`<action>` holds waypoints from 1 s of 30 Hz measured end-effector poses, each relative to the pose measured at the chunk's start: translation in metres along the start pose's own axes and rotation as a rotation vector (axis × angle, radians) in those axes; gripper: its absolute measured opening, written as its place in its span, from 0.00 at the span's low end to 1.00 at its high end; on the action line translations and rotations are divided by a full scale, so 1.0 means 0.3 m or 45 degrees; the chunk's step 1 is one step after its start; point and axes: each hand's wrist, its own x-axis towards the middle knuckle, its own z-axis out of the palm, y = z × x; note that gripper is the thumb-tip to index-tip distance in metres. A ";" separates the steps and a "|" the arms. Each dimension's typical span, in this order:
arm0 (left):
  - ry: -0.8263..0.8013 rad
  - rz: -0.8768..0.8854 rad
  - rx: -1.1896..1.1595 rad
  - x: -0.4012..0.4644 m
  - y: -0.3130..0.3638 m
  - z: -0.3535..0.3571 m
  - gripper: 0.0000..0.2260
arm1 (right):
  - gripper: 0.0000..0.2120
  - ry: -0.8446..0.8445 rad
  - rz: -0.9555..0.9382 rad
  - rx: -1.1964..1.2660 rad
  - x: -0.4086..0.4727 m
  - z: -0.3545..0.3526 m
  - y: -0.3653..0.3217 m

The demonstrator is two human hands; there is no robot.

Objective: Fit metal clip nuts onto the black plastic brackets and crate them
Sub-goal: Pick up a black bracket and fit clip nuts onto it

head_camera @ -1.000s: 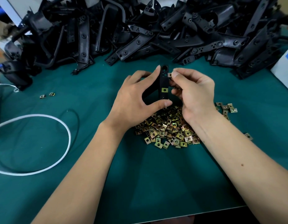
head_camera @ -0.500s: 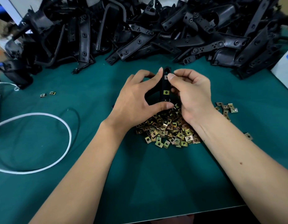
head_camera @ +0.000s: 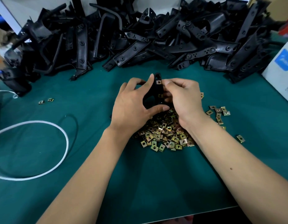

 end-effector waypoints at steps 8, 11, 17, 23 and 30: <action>0.028 0.002 0.152 0.020 0.049 -0.019 0.42 | 0.05 -0.119 0.077 0.026 -0.004 -0.002 -0.041; 0.030 0.018 0.190 0.032 0.120 -0.019 0.38 | 0.09 -0.063 0.058 -0.110 -0.009 -0.018 -0.064; -0.039 0.253 0.096 0.052 0.411 0.016 0.38 | 0.05 0.211 -0.095 -0.286 -0.067 -0.262 -0.165; -0.133 0.729 -0.068 0.045 0.856 0.109 0.36 | 0.05 0.663 -0.289 -0.015 -0.221 -0.709 -0.234; -0.360 1.194 -0.089 -0.112 1.386 0.345 0.27 | 0.07 1.031 -0.257 0.245 -0.456 -1.276 -0.140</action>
